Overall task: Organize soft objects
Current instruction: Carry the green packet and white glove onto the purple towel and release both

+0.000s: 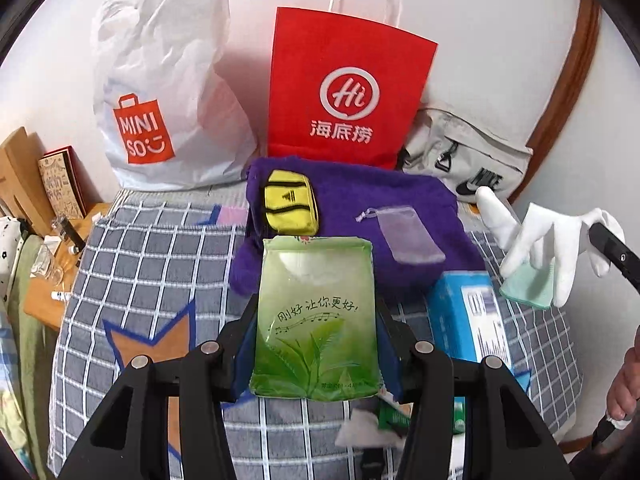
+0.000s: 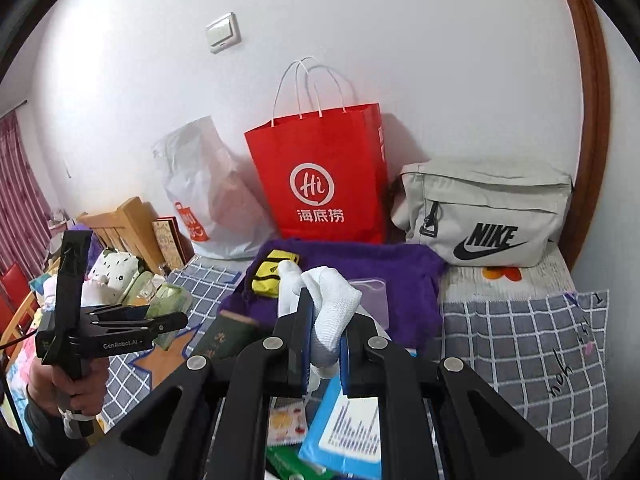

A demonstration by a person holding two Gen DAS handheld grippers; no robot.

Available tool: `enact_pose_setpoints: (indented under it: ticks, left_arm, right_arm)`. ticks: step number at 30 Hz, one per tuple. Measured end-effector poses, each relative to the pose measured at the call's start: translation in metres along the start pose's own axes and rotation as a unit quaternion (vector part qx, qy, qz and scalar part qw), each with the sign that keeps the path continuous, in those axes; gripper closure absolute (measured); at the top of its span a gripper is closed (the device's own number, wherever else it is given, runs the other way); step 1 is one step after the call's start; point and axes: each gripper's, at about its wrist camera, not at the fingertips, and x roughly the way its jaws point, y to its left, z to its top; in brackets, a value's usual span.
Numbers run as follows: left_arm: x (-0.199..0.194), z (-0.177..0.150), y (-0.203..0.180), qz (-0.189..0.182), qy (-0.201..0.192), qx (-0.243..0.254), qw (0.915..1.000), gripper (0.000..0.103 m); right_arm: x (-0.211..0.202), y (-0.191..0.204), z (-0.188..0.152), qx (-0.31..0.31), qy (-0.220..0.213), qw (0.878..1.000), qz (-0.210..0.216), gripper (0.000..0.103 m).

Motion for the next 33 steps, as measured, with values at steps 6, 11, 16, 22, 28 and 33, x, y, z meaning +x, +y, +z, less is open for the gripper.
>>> enact_pose_setpoints:
  ticks: [6, 11, 16, 22, 28, 33]
  left_arm:
    - [0.03, 0.023, 0.002, 0.004, 0.013, -0.006, 0.9999, 0.054]
    - [0.055, 0.04, 0.007, 0.001, 0.023, -0.011, 0.9997, 0.054]
    - [0.08, 0.054, 0.009, -0.007, 0.029, -0.012, 0.9995, 0.054]
    - [0.11, 0.064, 0.005, -0.012, 0.042, -0.008, 0.999, 0.054]
    - [0.138, 0.065, 0.01, -0.017, 0.056, -0.014, 0.9982, 0.054]
    - [0.154, 0.064, 0.017, -0.016, 0.067, -0.014, 0.9975, 0.054]
  right_arm:
    - [0.035, -0.015, 0.02, 0.015, 0.007, 1.0, 0.001, 0.092]
    - [0.067, -0.026, 0.037, 0.02, 0.013, 1.0, -0.001, 0.092]
    - [0.1, -0.036, 0.051, 0.028, 0.024, 0.999, 0.004, 0.092]
    - [0.141, -0.042, 0.054, 0.024, 0.053, 0.998, 0.01, 0.092]
    - [0.179, -0.056, 0.047, 0.039, 0.097, 0.994, 0.014, 0.092]
    - [0.207, -0.068, 0.036, 0.057, 0.127, 0.99, 0.026, 0.091]
